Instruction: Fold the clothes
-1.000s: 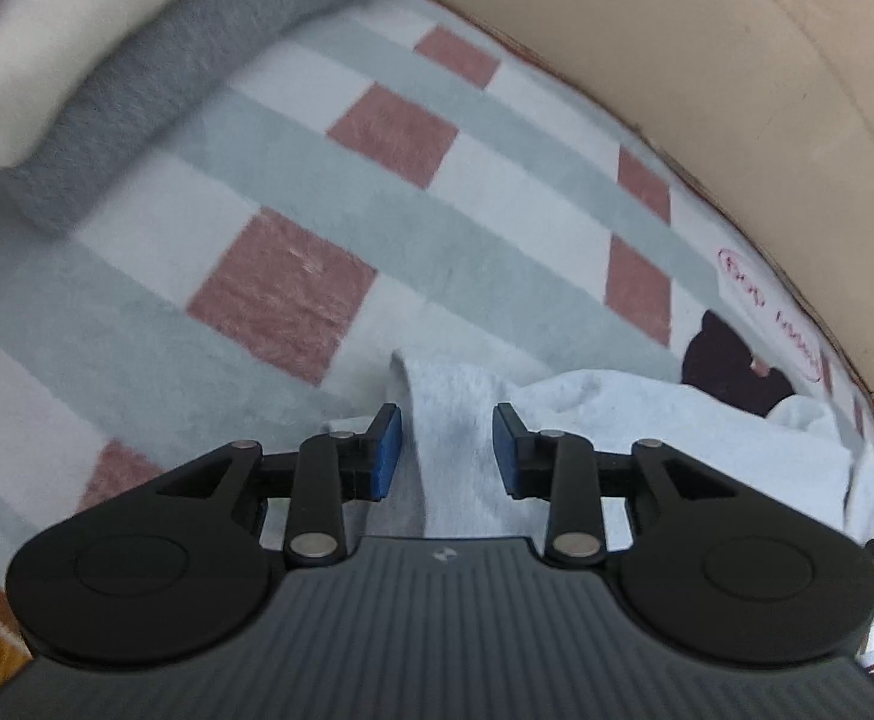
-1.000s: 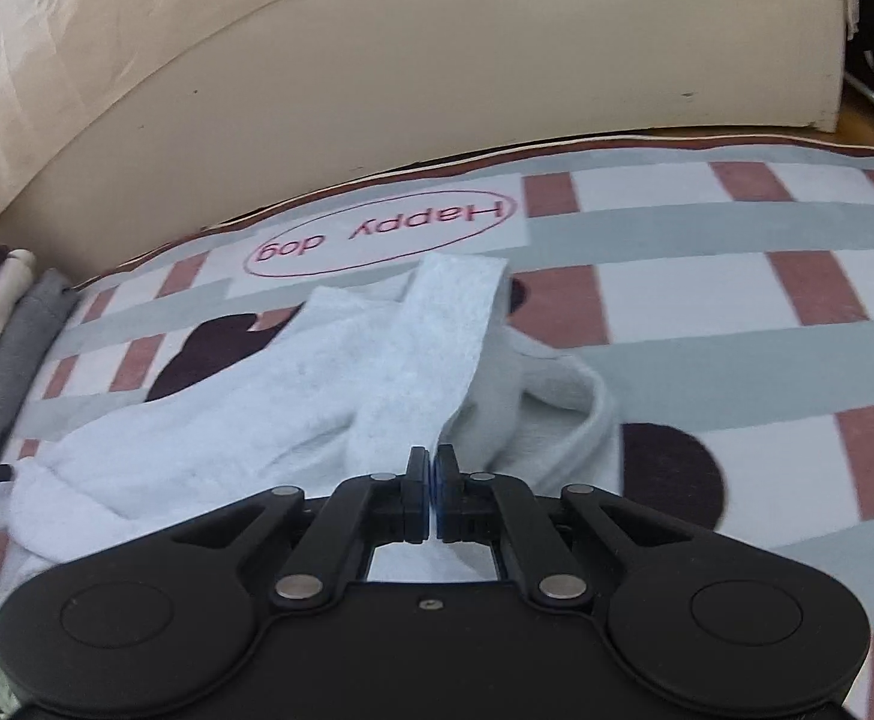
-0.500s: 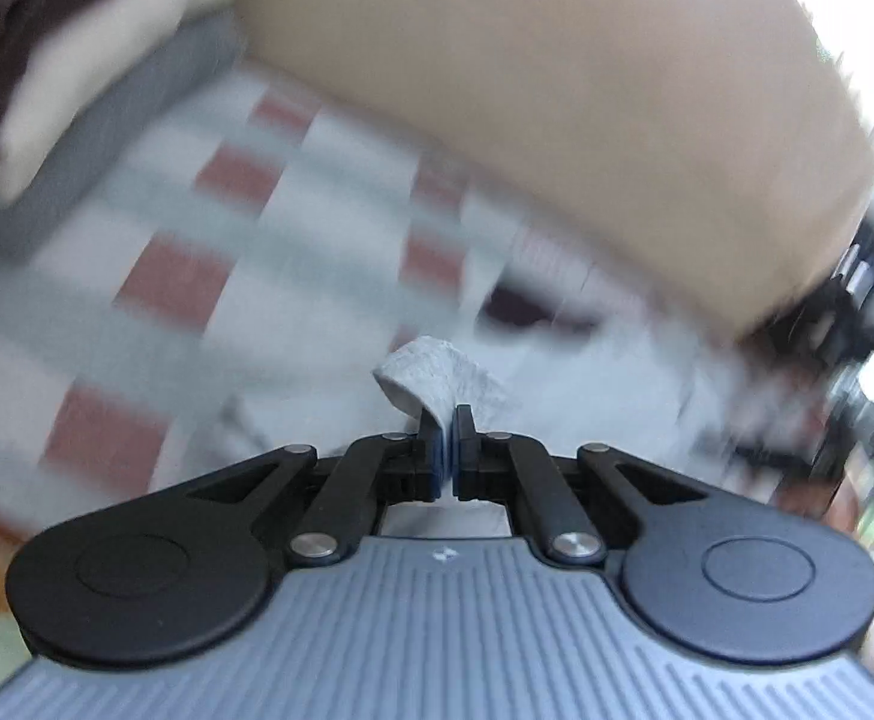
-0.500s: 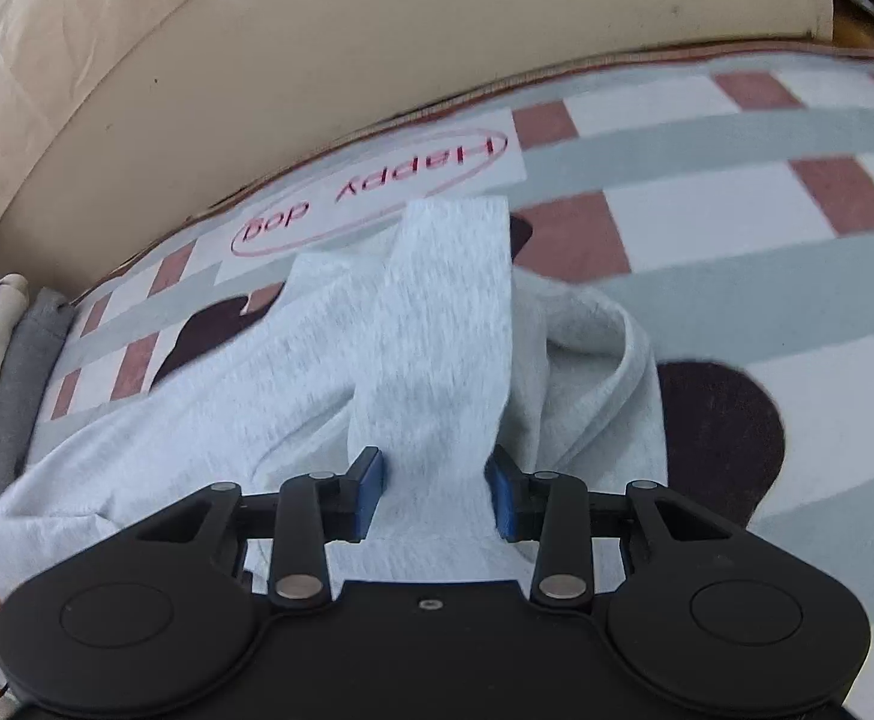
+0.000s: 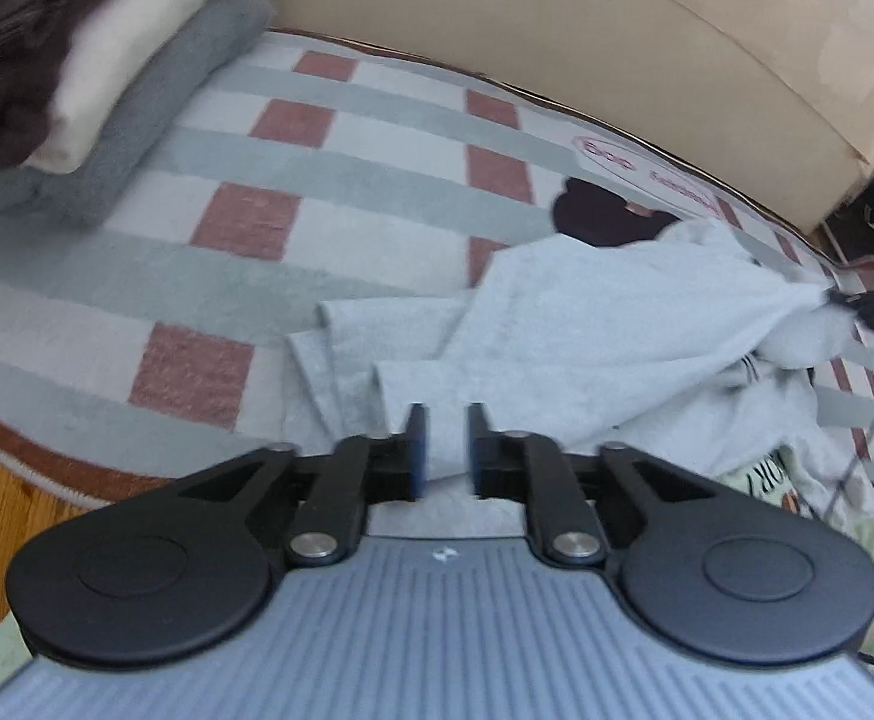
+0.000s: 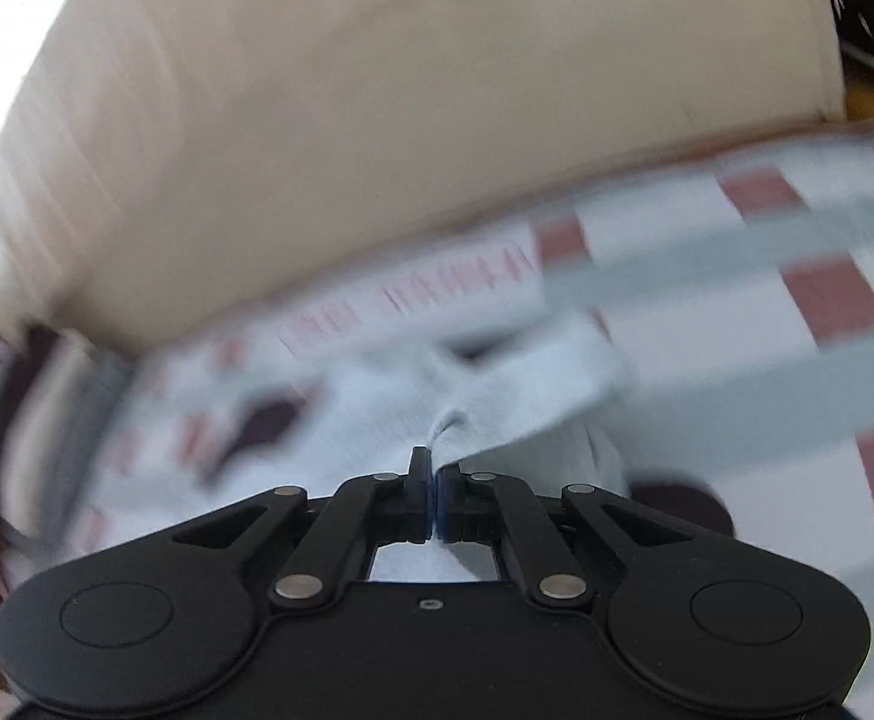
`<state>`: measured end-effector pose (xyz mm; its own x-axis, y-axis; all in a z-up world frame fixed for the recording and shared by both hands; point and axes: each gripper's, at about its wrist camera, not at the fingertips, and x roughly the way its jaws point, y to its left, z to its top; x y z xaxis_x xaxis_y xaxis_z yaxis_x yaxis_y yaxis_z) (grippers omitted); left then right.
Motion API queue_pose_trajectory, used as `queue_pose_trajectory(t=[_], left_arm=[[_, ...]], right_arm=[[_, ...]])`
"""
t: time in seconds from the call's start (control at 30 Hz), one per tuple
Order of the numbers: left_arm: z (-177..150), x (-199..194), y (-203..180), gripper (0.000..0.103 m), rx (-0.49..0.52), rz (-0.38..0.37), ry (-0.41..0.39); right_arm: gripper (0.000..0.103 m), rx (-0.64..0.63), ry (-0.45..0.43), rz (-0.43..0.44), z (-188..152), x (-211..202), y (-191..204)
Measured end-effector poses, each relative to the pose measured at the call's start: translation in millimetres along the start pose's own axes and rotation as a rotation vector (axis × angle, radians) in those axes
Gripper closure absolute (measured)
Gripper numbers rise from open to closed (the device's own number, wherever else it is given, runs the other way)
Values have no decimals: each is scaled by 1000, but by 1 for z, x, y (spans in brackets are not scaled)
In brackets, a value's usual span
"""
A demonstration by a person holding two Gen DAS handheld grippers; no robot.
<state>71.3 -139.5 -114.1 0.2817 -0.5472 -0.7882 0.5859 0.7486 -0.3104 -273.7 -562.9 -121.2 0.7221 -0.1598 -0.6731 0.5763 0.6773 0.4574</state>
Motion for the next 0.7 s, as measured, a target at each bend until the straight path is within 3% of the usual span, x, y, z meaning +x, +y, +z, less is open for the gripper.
queue_pose_trajectory(t=[0.03, 0.2, 0.37, 0.4, 0.43, 0.53, 0.7], left_arm=[[1, 3, -2, 68, 6, 6, 8], [13, 29, -4, 61, 7, 83, 70], [22, 61, -4, 55, -9, 69, 171], [23, 64, -4, 64, -14, 60, 167], [23, 64, -7, 99, -5, 50, 154], [21, 48, -26, 100, 105, 28, 54], [23, 20, -42, 100, 177, 119, -122]], right_arm=[[99, 1, 35, -33, -7, 9, -2], [98, 15, 72, -50, -16, 21, -5], [96, 27, 61, -40, -10, 18, -11], [96, 29, 60, -42, -10, 19, -11], [96, 26, 56, -45, -11, 19, -10], [99, 8, 43, -45, -14, 19, -9], [99, 26, -38, 46, -3, 2, -7]])
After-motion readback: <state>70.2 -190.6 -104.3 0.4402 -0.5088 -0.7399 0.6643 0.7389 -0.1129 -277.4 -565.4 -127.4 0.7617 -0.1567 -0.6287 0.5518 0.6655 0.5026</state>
